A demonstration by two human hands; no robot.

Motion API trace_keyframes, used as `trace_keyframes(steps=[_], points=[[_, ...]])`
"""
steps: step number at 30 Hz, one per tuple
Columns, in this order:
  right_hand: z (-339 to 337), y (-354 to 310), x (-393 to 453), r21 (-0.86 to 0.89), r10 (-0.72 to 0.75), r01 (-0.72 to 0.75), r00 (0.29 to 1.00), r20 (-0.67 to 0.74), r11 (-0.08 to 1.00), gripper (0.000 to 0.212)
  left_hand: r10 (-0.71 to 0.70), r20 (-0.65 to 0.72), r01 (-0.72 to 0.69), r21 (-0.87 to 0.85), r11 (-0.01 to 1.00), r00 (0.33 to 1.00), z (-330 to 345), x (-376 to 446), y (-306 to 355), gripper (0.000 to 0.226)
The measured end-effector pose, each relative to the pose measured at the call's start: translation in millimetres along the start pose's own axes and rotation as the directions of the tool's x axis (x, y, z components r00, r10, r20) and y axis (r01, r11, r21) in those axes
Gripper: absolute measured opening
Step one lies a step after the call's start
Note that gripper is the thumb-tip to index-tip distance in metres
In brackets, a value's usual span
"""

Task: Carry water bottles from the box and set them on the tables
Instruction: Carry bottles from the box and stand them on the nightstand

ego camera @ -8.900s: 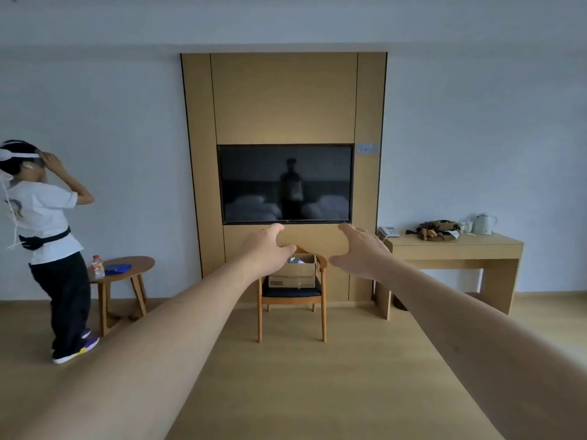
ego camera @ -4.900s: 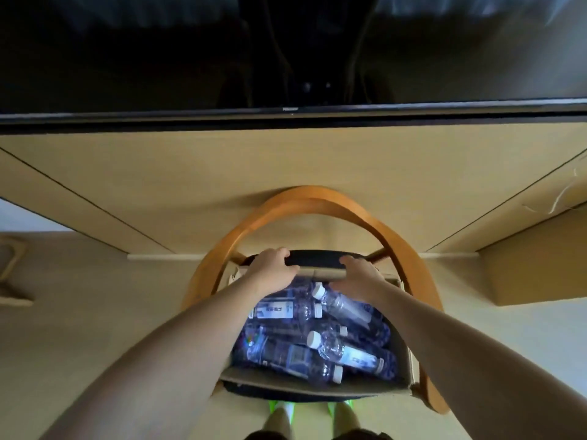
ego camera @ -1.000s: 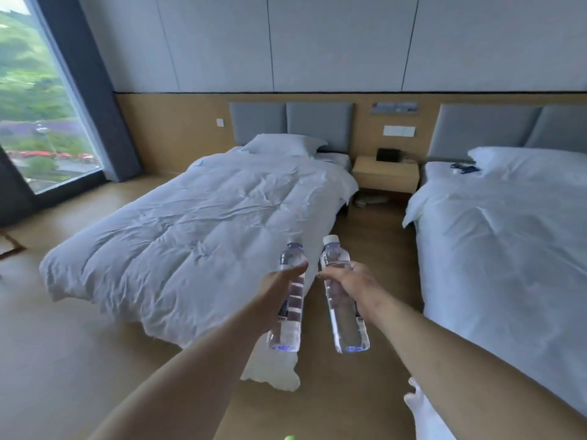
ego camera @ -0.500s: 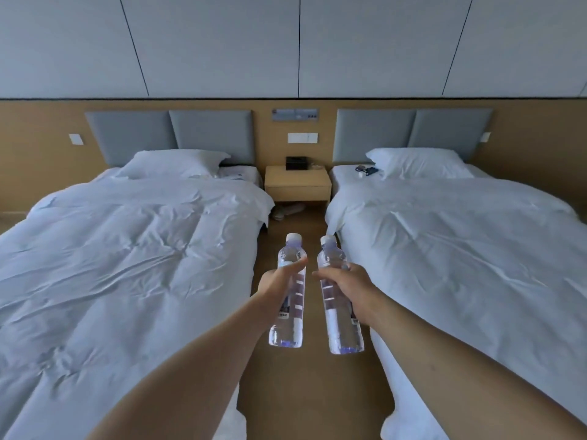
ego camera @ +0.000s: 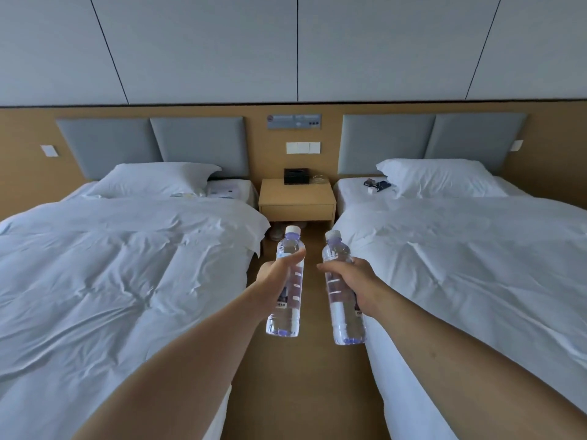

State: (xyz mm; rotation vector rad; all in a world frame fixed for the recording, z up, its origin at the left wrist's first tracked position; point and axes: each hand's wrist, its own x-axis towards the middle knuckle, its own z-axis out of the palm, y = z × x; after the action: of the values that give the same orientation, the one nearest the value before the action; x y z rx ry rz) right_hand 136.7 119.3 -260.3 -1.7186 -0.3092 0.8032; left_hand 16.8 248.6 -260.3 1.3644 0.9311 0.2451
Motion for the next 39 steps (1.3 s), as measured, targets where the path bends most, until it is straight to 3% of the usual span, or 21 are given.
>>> trace_keyframes(steps=[9,18,29,39], points=[[4.0,-75.5,161.0,-0.004,-0.021,0.022,0.998,0.058,1.000,0.047,-0.031,-0.054,0.031,-0.001,1.000,0.998,9.3,151.0,83.3,0.058],[37.3,-134.0,353.1,-0.012,-0.009,0.010,1.000,0.003,1.000,0.043,-0.005,0.013,0.005,-0.023,1.000,1.000,-8.3,358.0,154.2,0.068],[73.3,-223.2,535.5,-0.011,0.032,-0.033,0.996,-0.083,0.999,0.049,-0.063,0.130,0.073,-0.071,0.995,0.990,-41.0,549.5,259.2,0.073],[77.1,-256.5,710.0,0.136,0.073,-0.075,0.997,0.018,0.988,0.056,-0.035,-0.004,0.035,-0.016,0.999,0.999,-35.6,707.0,298.0,0.063]])
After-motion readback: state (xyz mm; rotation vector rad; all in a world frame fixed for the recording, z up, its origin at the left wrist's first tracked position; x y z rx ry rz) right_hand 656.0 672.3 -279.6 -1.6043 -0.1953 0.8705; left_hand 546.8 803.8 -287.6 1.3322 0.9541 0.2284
